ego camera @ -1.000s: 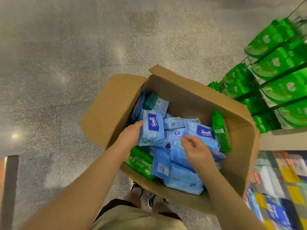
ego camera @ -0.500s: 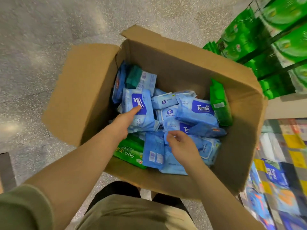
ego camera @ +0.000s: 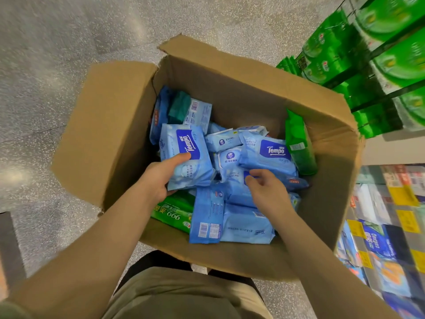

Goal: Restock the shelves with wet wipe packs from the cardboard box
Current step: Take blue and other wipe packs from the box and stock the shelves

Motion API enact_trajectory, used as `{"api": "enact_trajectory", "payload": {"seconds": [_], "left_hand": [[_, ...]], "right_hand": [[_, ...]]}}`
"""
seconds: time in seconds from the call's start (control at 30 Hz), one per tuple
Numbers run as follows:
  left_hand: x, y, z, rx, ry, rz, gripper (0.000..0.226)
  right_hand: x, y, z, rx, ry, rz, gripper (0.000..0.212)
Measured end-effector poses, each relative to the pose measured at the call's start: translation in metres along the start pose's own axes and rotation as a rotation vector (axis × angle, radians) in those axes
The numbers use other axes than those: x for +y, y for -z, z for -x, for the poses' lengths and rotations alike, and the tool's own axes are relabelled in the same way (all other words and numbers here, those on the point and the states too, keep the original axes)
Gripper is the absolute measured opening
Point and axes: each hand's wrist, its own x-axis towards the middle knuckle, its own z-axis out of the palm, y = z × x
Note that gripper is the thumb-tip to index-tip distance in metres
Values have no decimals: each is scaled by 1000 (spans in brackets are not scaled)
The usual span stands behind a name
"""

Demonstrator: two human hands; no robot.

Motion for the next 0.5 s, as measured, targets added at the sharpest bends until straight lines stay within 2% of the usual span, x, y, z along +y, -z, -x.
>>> {"api": "enact_trajectory", "payload": {"seconds": [0.13, 0.27, 0.3, 0.4, 0.47, 0.5], "left_hand": [[-10, 7, 19, -126, -45, 95, 42], [-23, 7, 42, -264, -116, 177, 54], [-27, 5, 46, -282, -132, 171, 57], [-38, 0, 55, -271, -181, 119, 75], [-41, -1, 57, -293, -196, 118, 84], [-40, -1, 58, -322, -192, 142, 82]], "right_hand": [[-16, -14, -6, -78, -53, -238, 37], [-42, -34, 1, -240, -81, -462, 80], [-48, -37, 5, -289, -80, -506, 79], [-56, -41, 12, -363, -41, -577, 47], [-55, -34, 18, -397, -25, -601, 41], [-54, -30, 20, -417, -27, -636, 42]]}}
